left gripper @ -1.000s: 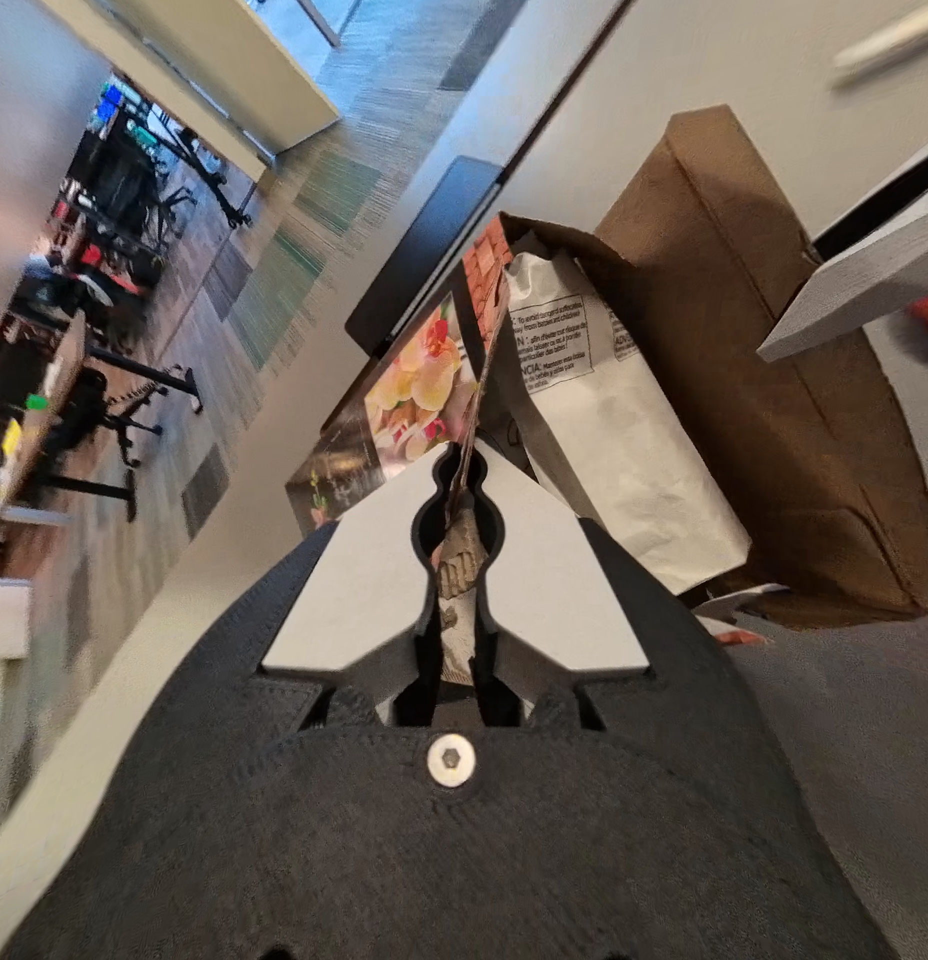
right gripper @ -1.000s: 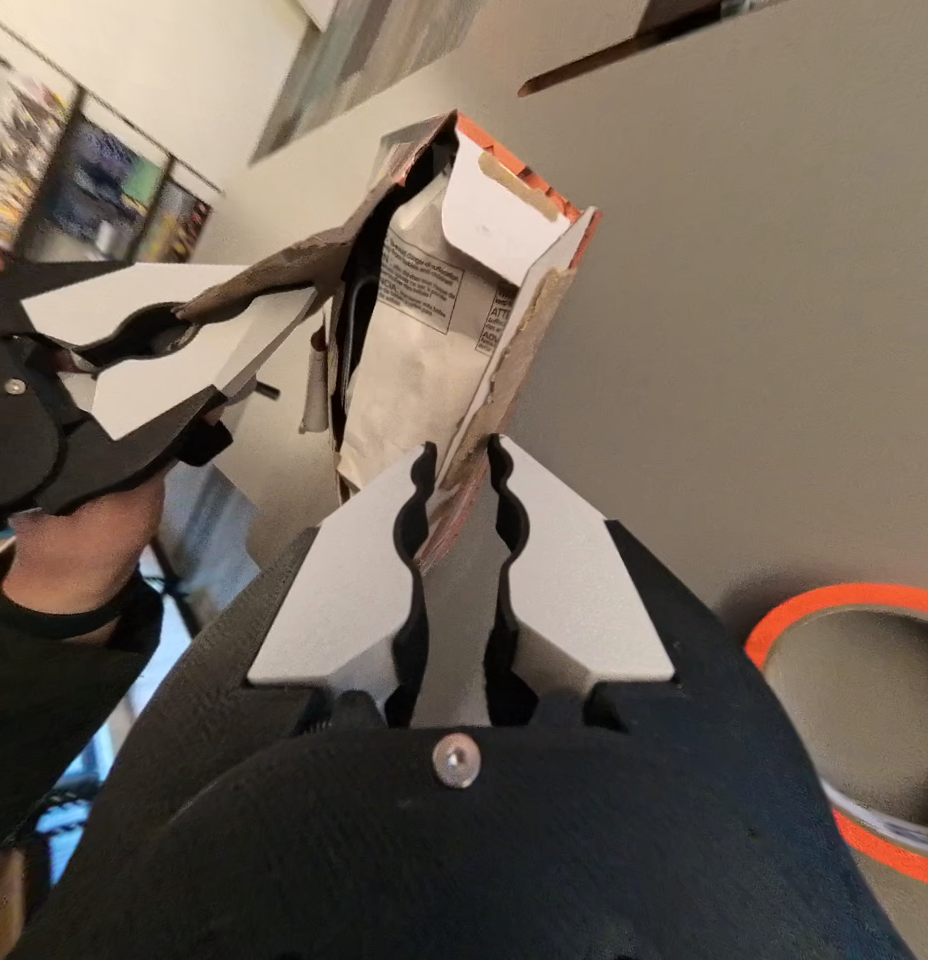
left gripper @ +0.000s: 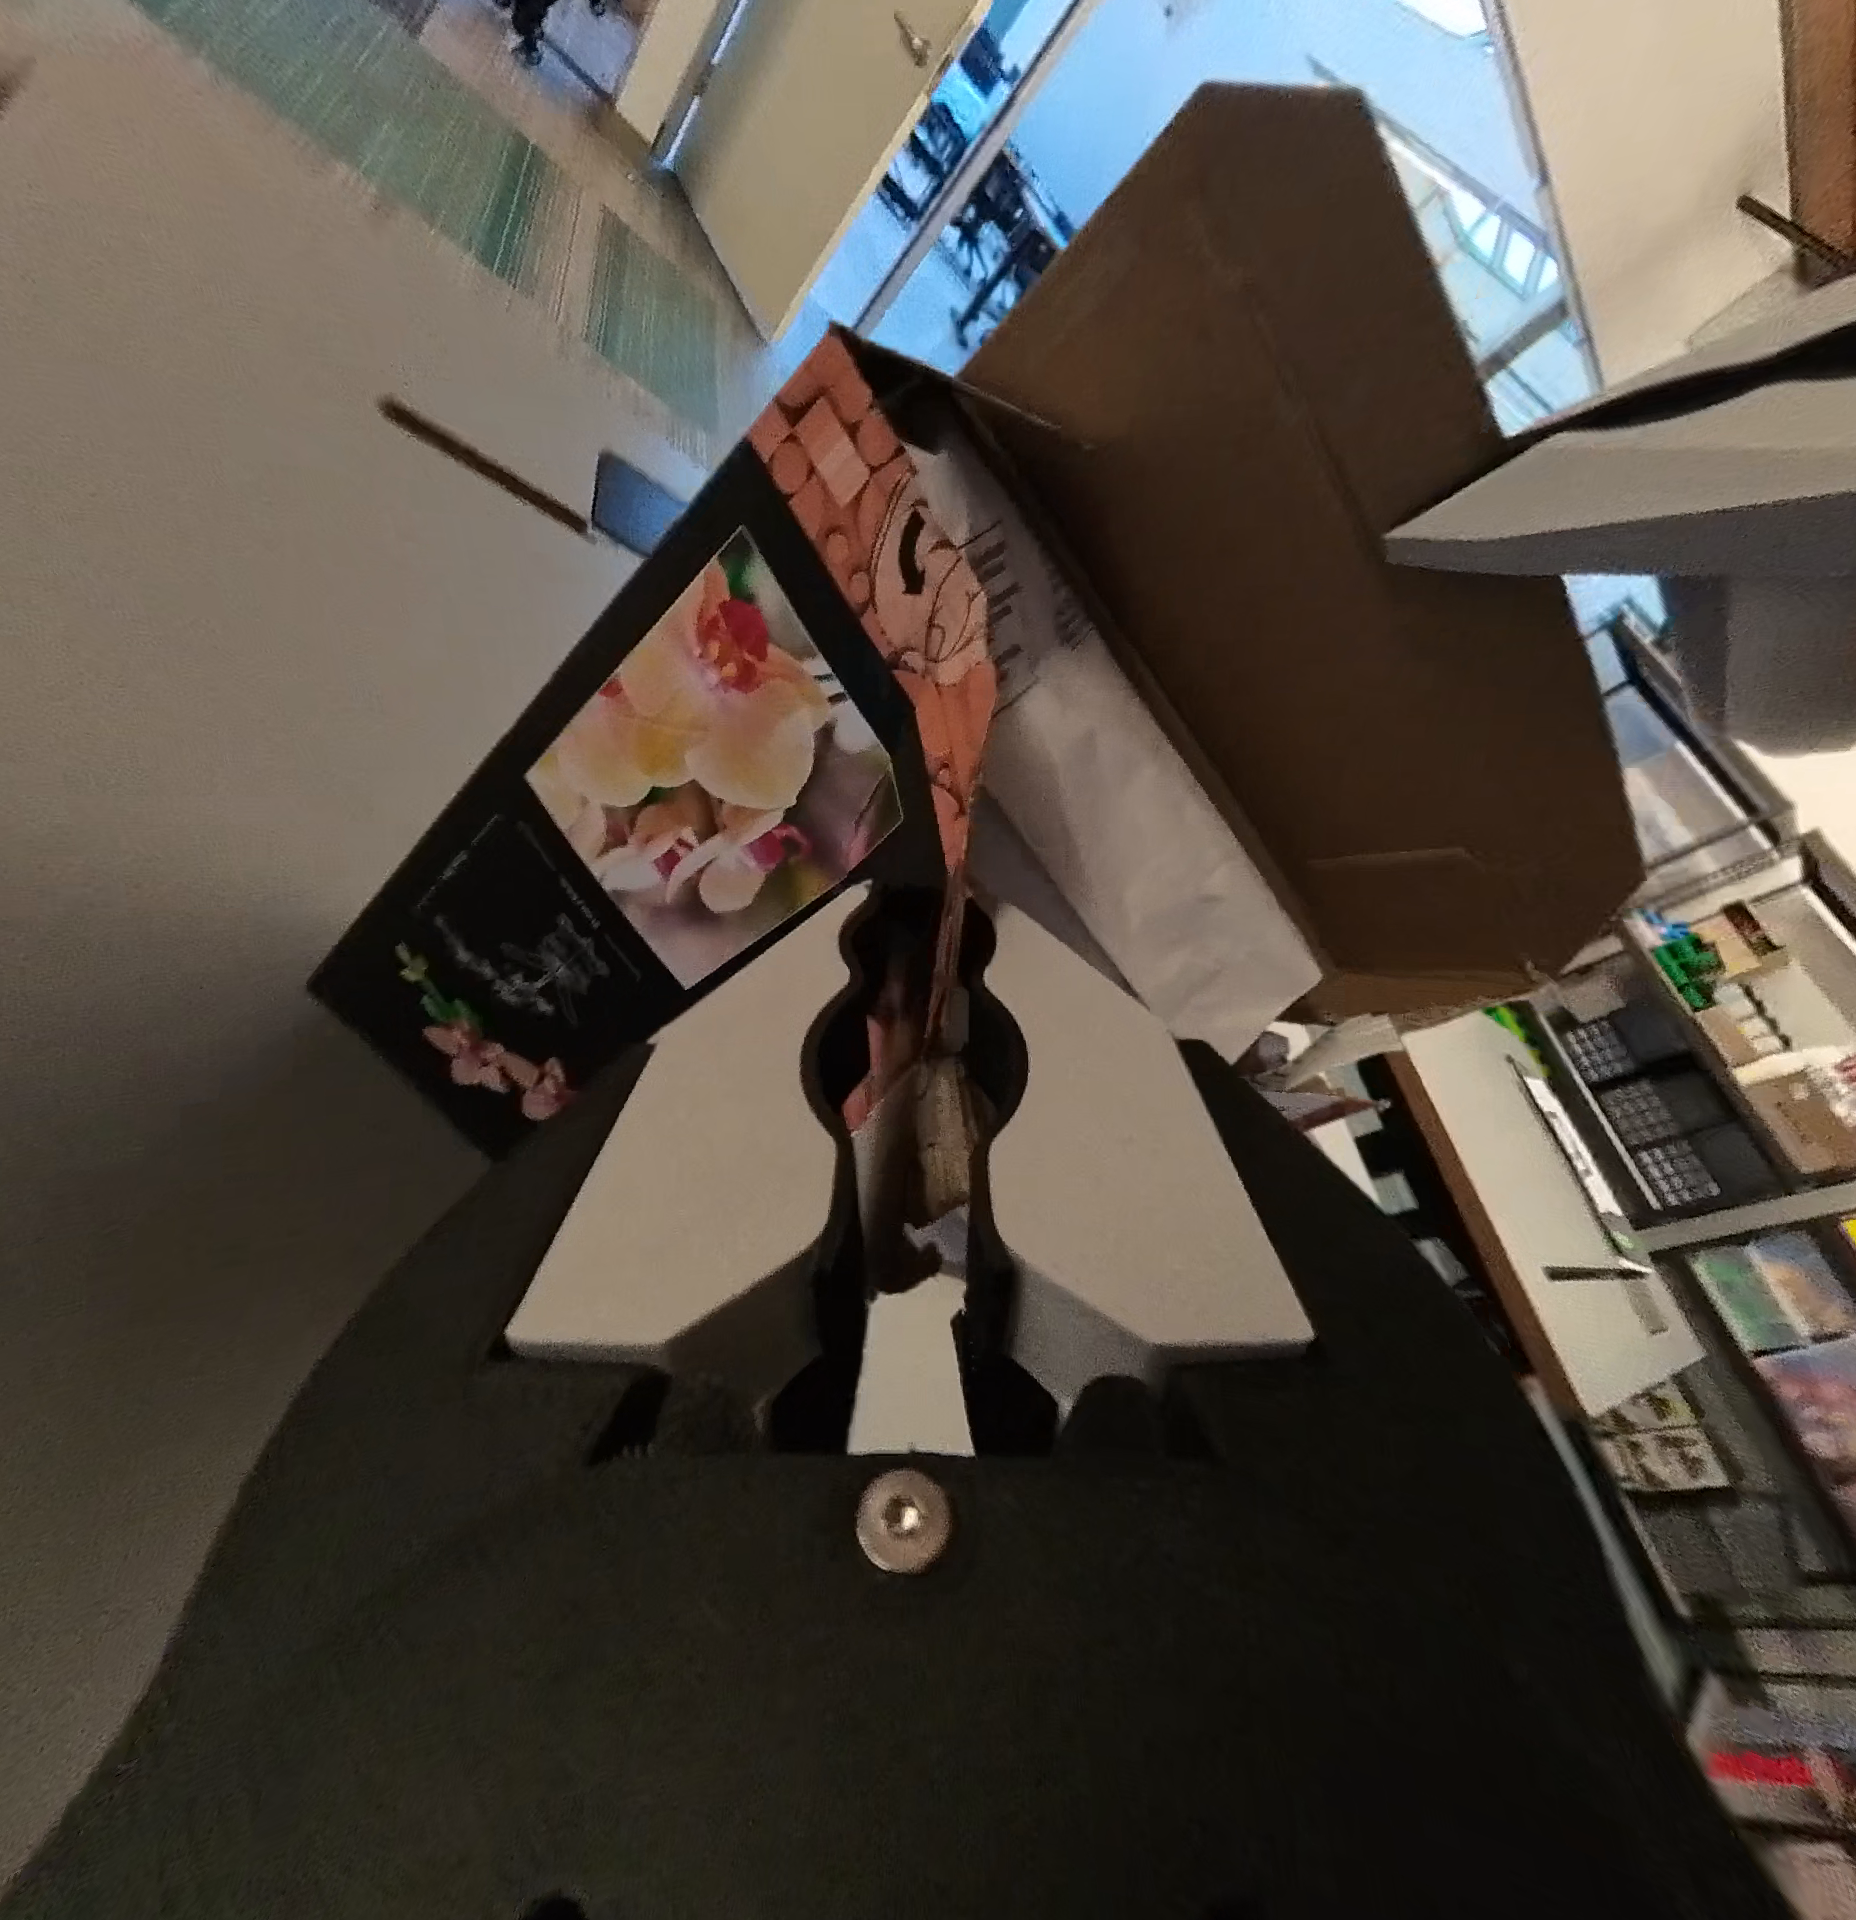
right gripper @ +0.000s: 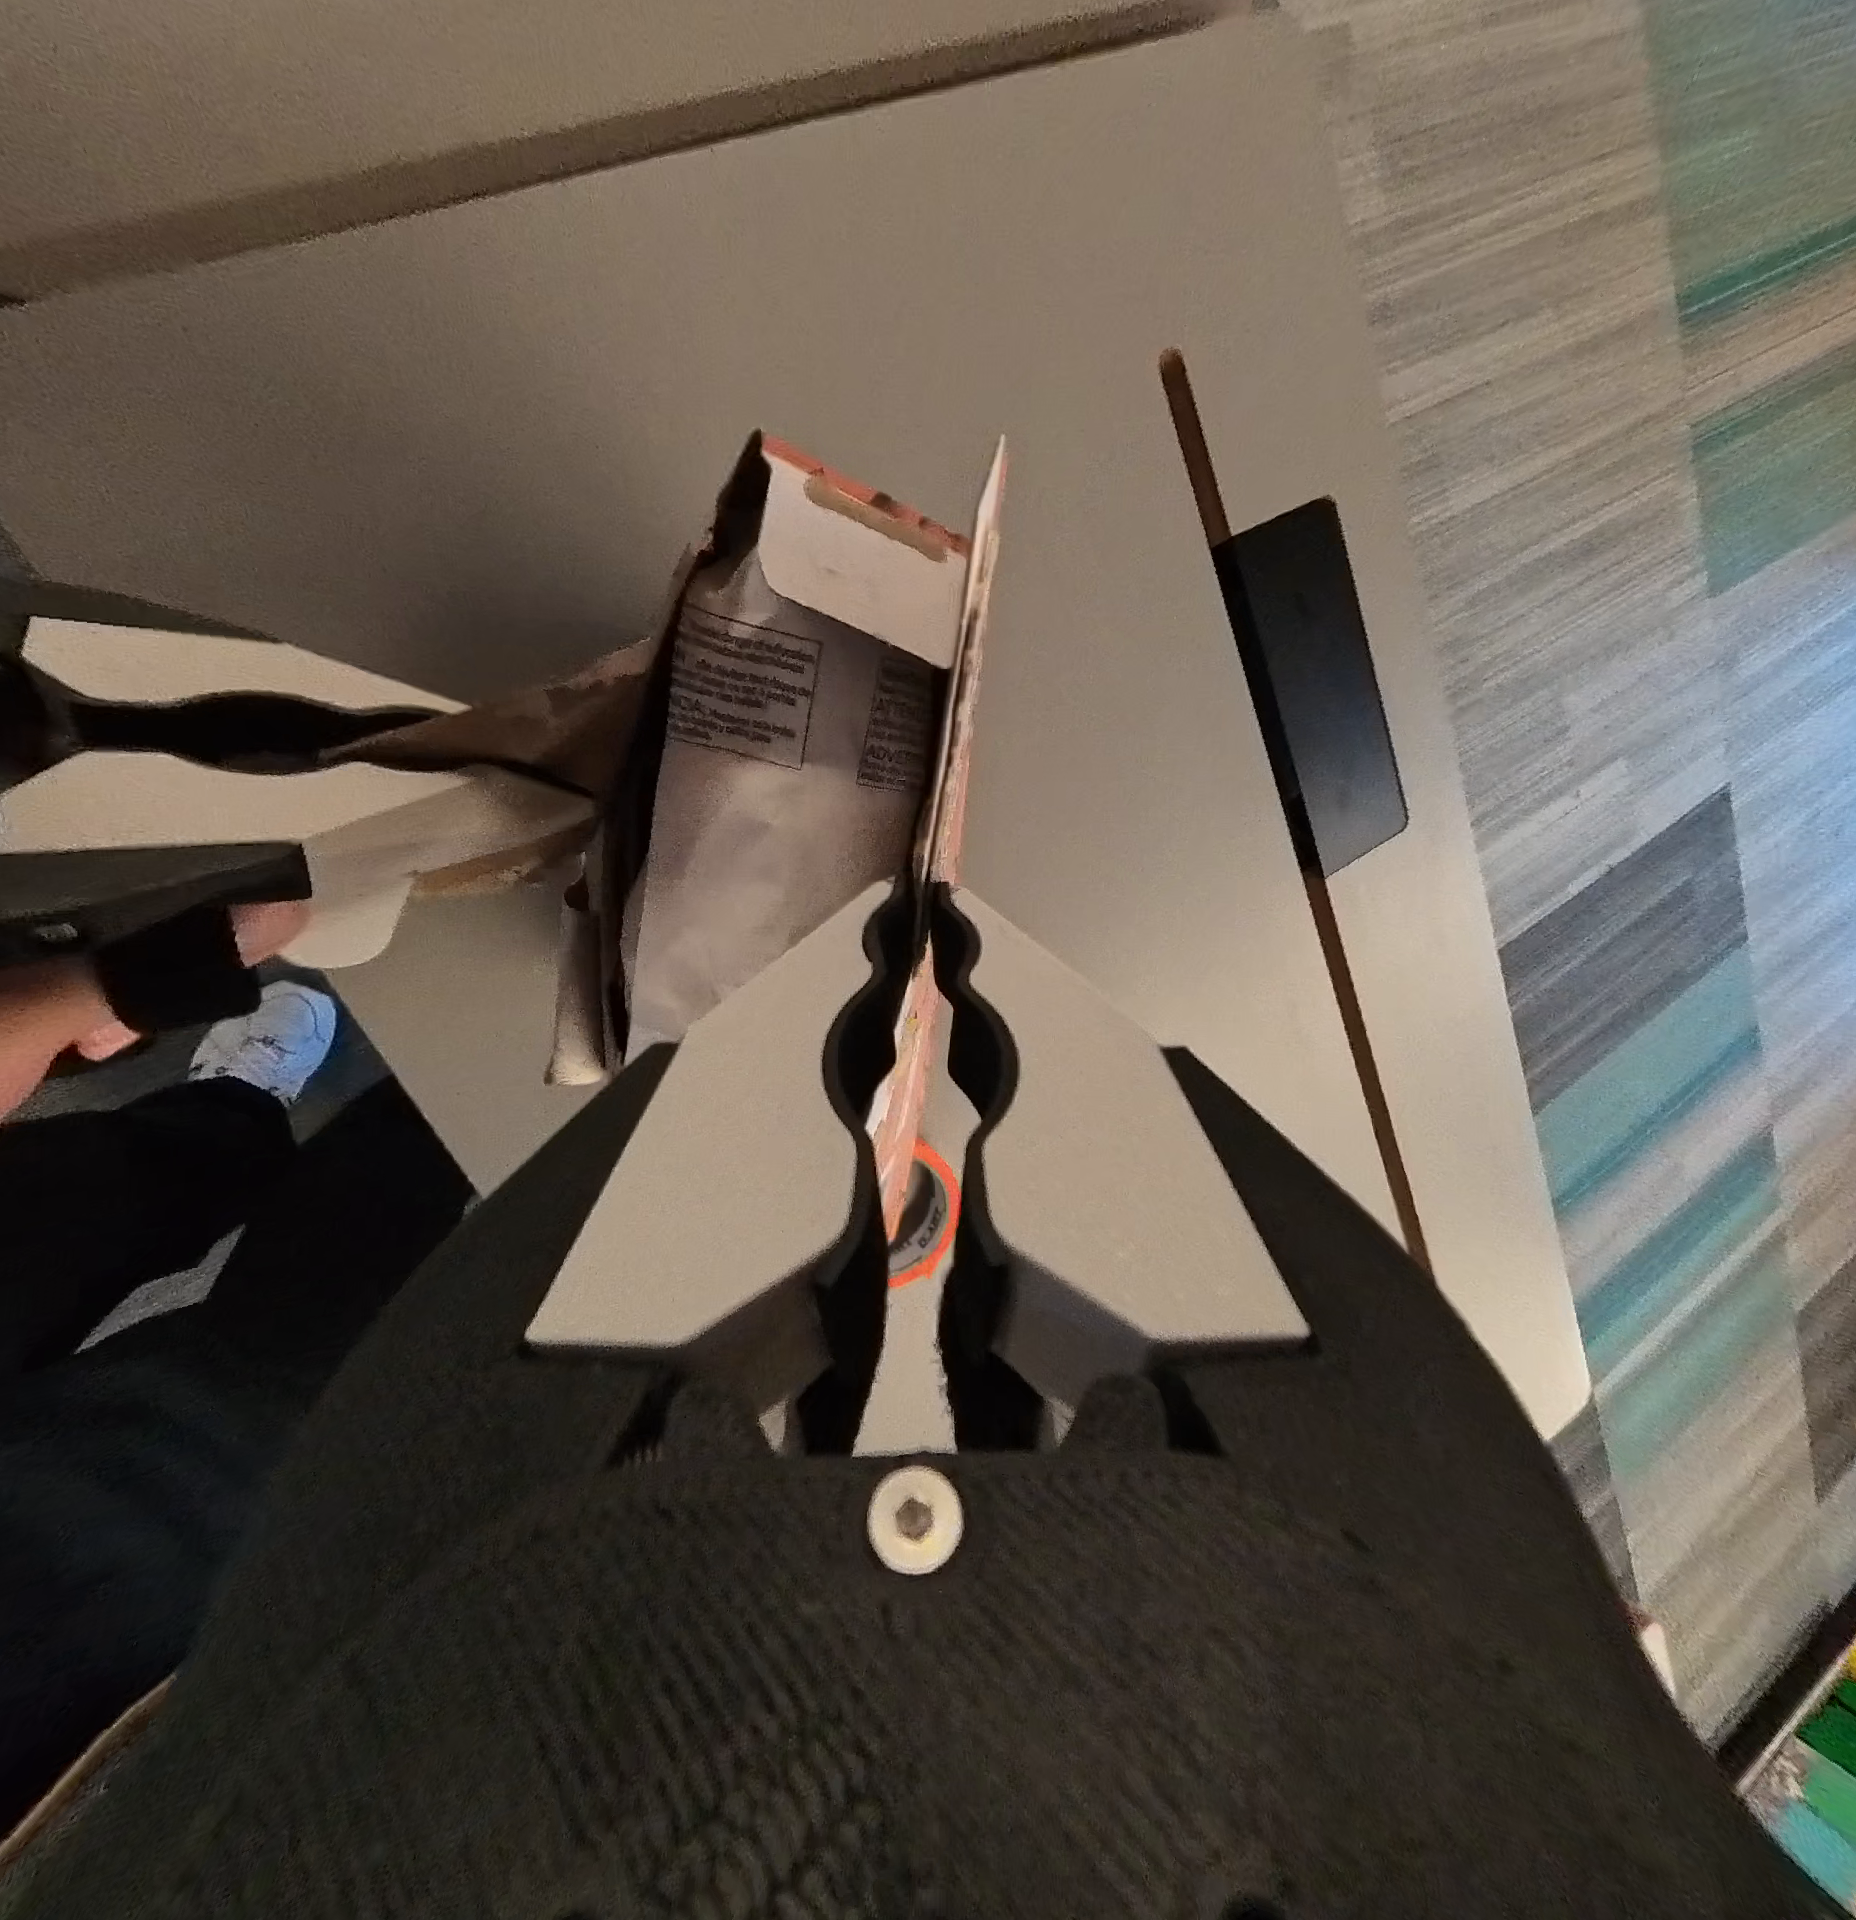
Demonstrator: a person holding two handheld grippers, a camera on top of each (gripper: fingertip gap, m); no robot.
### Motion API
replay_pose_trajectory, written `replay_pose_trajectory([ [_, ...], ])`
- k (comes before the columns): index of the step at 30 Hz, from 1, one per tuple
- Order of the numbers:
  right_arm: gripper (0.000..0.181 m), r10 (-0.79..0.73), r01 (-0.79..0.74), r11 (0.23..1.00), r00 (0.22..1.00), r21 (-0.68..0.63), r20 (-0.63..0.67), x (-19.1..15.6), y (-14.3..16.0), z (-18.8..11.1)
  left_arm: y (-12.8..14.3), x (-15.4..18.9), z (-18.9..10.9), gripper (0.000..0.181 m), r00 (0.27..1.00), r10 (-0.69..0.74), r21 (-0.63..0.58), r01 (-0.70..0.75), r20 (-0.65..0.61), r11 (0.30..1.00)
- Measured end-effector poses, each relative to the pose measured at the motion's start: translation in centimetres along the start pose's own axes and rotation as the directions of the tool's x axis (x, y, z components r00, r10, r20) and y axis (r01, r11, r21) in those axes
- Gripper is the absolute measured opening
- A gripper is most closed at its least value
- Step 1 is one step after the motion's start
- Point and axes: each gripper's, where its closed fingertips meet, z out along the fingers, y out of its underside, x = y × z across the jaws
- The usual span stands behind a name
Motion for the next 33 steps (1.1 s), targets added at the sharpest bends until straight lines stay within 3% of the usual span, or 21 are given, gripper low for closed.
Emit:
replay_pose_trajectory([
  [2,0.001,0.027,-0.027,0.998,1.0,0.058,0.004,-0.2,-0.7,-0.9,-1.0,0.2,-0.5,0.008,0.998,0.046,0.063,-0.048,0.036,0.997],
  [4,0.004,0.027,-0.028,1.0,0.999,0.005,0.035,-1.0,0.5,0.9,0.0,-0.8,0.1,0.01,0.997,0.032,0.018,-0.033,0.066,0.999],
  [7,0.003,0.05,-0.051,0.998,0.998,0.04,0.035,-0.9,-0.5,0.6,0.1,-1.6,-0.1,0.008,0.998,-0.001,-0.002,0.001,0.065,1.0],
  [10,0.012,0.099,-0.106,0.989,0.992,0.102,0.074,-1.6,-0.7,1.0,0.3,-2.2,-0.3,0.005,0.997,0.015,-0.027,-0.013,0.081,1.0],
  [13,0.038,0.141,-0.152,0.967,0.988,0.205,0.066,-1.7,-0.2,0.0,0.7,-2.5,-0.3,0.004,0.995,0.019,-0.048,-0.015,0.095,0.999],
  [16,0.061,0.184,-0.186,0.876,0.982,0.445,0.05,-1.4,-0.1,-3.6,0.6,-2.4,0.0,0.004,0.994,0.028,-0.048,-0.023,0.104,0.999],
  [19,0.08,0.217,-0.21,0.804,0.975,0.557,0.054,-2.2,2.9,-5.1,0.5,-2.4,0.3,0.005,0.995,0.005,-0.051,0.0,0.099,0.999],
  [21,0.081,0.232,-0.217,0.802,0.972,0.556,0.043,-2.3,5.7,-3.8,0.5,-2.4,0.3,0.005,0.995,-0.006,-0.05,0.011,0.096,0.999],
  [23,0.077,0.268,-0.306,0.776,0.952,0.552,0.15,-3.2,7.0,-2.2,0.5,-2.4,0.3,0.005,0.995,-0.012,-0.044,0.016,0.103,0.999],
  [30,0.045,0.255,-0.389,0.695,0.92,0.604,0.299,-3.3,5.7,-0.5,0.8,-2.0,0.5,0.006,0.983,-0.041,-0.021,0.046,0.177,0.999],
  [33,0.037,0.312,-0.499,0.648,0.863,0.575,0.397,-3.0,5.9,0.0,0.8,-0.8,1.0,0.018,0.991,-0.097,-0.043,0.101,0.09,0.994],
])
